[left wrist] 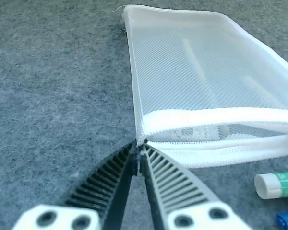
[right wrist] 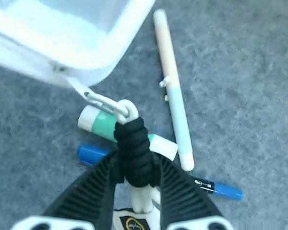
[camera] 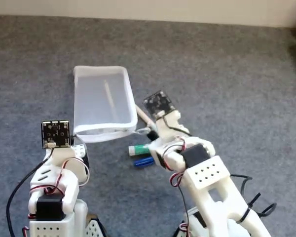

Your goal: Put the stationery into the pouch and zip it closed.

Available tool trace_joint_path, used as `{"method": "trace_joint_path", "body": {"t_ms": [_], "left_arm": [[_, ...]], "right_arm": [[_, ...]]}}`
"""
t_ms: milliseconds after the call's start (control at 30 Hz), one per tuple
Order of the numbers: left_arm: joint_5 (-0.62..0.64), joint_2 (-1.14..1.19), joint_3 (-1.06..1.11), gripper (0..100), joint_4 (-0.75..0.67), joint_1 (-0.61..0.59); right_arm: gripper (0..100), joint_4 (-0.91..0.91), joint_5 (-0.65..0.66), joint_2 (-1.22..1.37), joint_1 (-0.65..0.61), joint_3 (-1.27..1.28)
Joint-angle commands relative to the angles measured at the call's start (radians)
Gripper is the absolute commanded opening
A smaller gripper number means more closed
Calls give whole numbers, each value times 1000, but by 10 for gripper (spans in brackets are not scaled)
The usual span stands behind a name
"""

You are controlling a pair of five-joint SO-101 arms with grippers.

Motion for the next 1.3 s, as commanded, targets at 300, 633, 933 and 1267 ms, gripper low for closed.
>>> {"method": "trace_joint_path", "body": {"t_ms": [300,633,933,1267], "left_arm": [[2,-12,82,221,-155,-13],[0,-10,97,168,-196,-19],[-94,-12,51,5,-163,-19],[-94,-12,27,5,-123,-67]], "right_arm": [[6,179,17,-464,-159,-19],[6,203,66,-568,-154,-15],[149,200,63,-613,-113,12],[224,125,63,-615,-76,151]]}}
